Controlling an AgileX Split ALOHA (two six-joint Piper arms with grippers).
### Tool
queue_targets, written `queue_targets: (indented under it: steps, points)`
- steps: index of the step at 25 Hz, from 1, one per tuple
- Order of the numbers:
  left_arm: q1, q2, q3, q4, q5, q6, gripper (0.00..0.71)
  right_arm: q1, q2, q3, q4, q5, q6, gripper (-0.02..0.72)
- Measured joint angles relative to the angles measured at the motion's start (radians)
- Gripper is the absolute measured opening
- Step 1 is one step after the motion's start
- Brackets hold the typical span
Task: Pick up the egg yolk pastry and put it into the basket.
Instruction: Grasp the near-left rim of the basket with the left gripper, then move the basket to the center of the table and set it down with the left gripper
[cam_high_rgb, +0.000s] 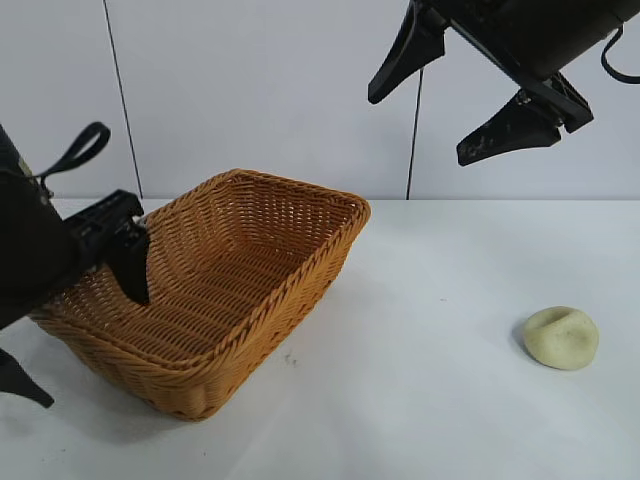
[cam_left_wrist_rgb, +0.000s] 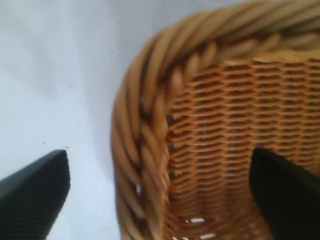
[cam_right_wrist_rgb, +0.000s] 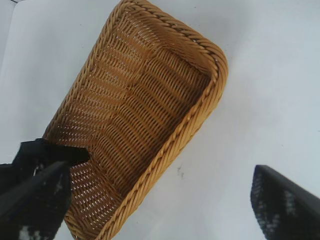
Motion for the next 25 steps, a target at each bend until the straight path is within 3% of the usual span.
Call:
queue_targets:
  steps: [4,5,8,9,14,17,25]
  points:
    - [0.000,0.000,0.000,0.000,-0.005,0.000,0.490,0.000,0.000,0.000,0.000,0.000,0.000,0.695]
    - [0.000,0.000,0.000,0.000,-0.005,0.000,0.430,0.000,0.000,0.000,0.000,0.000,0.000,0.695]
    - [0.000,0.000,0.000,0.000,-0.007,0.000,0.153,0.000,0.000,0.000,0.000,0.001,0.000,0.695]
    - [0.000,0.000,0.000,-0.003,-0.014,-0.002,0.112,0.000,0.000,0.000,0.000,0.001,0.000,0.695]
    - [0.006,-0.014,-0.012,-0.008,-0.020,0.039,0.090,0.000,0.000,0.000,0.000,0.001,0.000,0.695]
    - [0.036,-0.041,-0.060,-0.008,0.041,0.152,0.087,0.000,0.000,0.000,0.000,0.001,0.000,0.695]
    - [0.161,-0.008,-0.284,-0.213,0.259,0.708,0.086,0.000,0.000,0.000,-0.002,0.003,0.000,0.695]
